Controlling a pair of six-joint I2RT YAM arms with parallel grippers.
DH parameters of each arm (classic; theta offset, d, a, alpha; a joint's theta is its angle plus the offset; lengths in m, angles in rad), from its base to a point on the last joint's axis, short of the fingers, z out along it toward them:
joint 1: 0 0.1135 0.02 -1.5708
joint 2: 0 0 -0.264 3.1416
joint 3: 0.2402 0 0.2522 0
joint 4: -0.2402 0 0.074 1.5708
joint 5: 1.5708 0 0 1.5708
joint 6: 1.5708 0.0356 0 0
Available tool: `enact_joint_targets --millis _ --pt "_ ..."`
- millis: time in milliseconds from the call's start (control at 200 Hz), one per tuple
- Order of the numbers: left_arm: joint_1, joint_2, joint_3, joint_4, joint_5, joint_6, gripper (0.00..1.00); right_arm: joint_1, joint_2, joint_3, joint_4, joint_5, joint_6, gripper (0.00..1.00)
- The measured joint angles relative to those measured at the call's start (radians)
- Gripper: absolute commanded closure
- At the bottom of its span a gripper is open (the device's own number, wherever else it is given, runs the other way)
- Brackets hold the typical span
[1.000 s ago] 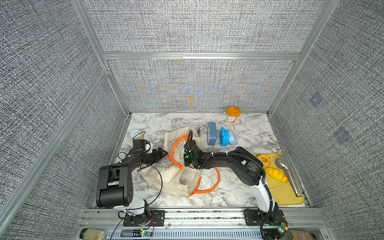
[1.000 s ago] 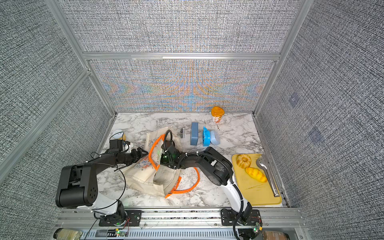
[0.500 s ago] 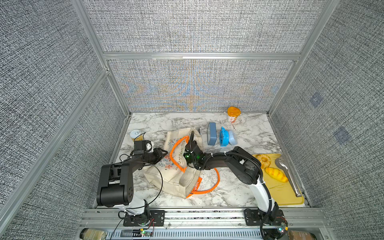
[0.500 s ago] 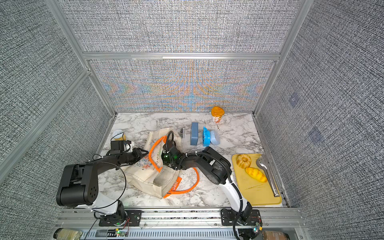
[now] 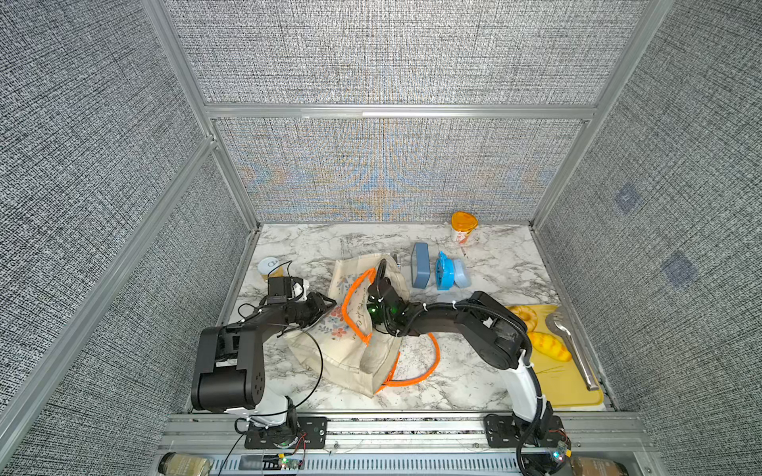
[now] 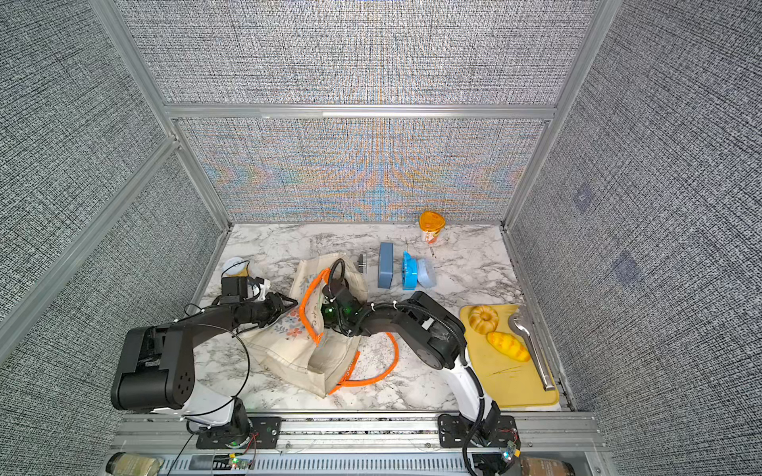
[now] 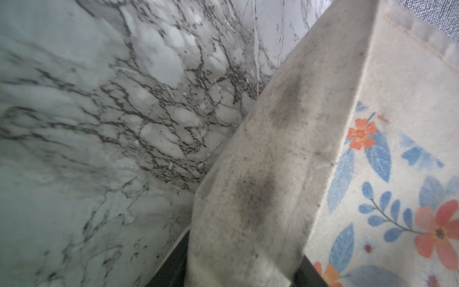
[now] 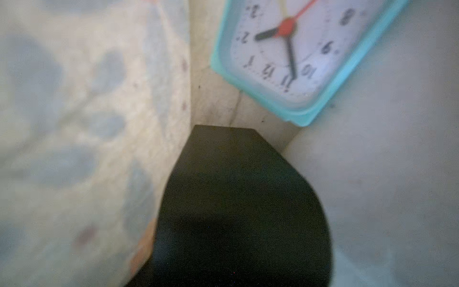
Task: Take the alarm clock out of the canvas bag
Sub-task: Pick up the alarm from the canvas bag.
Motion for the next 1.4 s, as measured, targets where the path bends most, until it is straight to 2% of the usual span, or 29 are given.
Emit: enact_joint_targets --millis 50,180,225,560,660,725,780,925,1130,1265,1400 --pt "0.001 -0.005 0.008 -0.016 0.008 0.001 0.42 0.002 -0.016 0.0 -0.023 0.002 -0.002 0.54" --pt "0.008 -0.028 0.029 -0.06 0.014 0.011 0.22 0.004 -0.057 0.0 -0.085 0.013 -0.027 0.55" --pt "0.012 -0.039 0.041 -0.082 0.014 0.018 0.18 0.005 -0.073 0.002 -0.112 0.018 -0.032 0.55" --pt "0.055 -0.137 0.177 -0.266 -0.018 0.097 0.13 0.005 -0.177 0.124 -0.409 0.082 -0.05 0.55" --pt "0.054 -0.212 0.198 -0.294 -0.042 0.082 0.09 0.006 -0.192 0.153 -0.485 0.098 -0.071 0.55" --pt "0.053 -0.291 0.214 -0.293 -0.069 0.06 0.01 0.006 -0.193 0.174 -0.536 0.103 -0.082 0.55" --pt "0.045 -0.361 0.23 -0.282 -0.091 0.037 0.01 0.006 -0.193 0.196 -0.581 0.108 -0.095 0.55" --pt "-0.051 -0.488 0.307 -0.291 -0.175 0.025 0.01 0.007 -0.184 0.276 -0.676 0.121 -0.138 0.55" --pt "-0.296 -0.608 0.383 -0.466 -0.323 -0.012 0.02 -0.006 -0.151 0.354 -0.736 0.12 -0.187 0.55" --pt "-0.357 -0.668 0.404 -0.592 -0.391 -0.062 0.03 -0.016 -0.118 0.402 -0.752 0.118 -0.204 0.55" --pt "-0.425 -0.635 0.445 -0.709 -0.419 -0.064 0.03 -0.014 -0.095 0.442 -0.758 0.121 -0.207 0.55"
